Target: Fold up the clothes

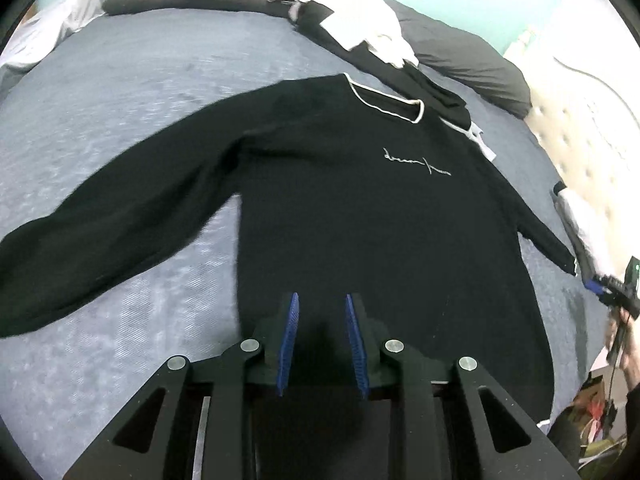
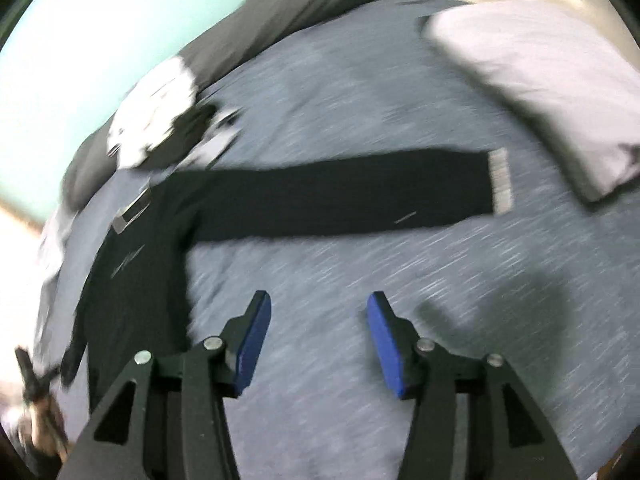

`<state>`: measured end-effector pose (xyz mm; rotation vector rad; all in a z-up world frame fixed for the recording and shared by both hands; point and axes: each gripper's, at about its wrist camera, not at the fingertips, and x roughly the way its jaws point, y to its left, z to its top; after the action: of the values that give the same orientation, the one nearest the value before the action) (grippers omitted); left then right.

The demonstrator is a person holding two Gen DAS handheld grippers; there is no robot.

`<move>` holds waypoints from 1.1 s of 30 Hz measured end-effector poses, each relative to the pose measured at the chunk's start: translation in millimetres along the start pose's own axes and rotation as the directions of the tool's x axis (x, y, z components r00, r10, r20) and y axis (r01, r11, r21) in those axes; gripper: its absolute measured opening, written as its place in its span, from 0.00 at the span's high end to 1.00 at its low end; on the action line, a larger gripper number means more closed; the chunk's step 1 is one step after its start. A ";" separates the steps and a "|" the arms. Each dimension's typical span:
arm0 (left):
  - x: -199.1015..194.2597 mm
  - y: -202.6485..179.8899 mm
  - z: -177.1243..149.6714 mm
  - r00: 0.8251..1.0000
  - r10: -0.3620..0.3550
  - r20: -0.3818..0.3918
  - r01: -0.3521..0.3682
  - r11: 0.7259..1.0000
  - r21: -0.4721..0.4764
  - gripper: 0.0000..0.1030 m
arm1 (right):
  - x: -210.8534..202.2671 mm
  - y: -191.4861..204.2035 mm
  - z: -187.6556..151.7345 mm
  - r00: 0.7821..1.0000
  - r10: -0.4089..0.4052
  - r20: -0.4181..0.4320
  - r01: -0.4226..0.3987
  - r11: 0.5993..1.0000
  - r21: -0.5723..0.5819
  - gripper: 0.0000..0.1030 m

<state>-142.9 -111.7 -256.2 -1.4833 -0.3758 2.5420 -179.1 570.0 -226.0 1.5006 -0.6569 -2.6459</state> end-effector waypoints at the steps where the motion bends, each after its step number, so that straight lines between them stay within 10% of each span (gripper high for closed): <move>1: 4.6 -3.4 1.2 1.000 0.000 -0.004 0.000 1.000 0.004 0.74 | 0.1 -10.7 8.1 1.000 -0.016 0.011 0.016 1.000 0.022 0.48; 19: 60.8 -55.9 8.2 0.997 -0.036 0.064 0.035 0.999 0.016 0.74 | 60.7 -83.2 60.1 0.983 -0.184 0.005 0.182 0.974 0.138 0.42; 24: 73.7 -60.3 2.0 0.998 -0.029 0.053 0.027 0.999 0.034 0.74 | 59.5 -71.1 59.5 0.969 -0.245 0.037 0.240 0.965 0.101 0.86; 33: 80.9 -58.5 -3.0 0.998 -0.048 0.042 0.047 0.999 0.018 0.74 | 6.6 -41.2 99.7 0.919 -0.287 0.271 0.301 0.954 -0.011 0.91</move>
<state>-178.4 -33.3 -307.0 -1.4003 -0.3902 2.5365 -257.6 640.4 -202.3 1.3342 -0.3911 -3.1022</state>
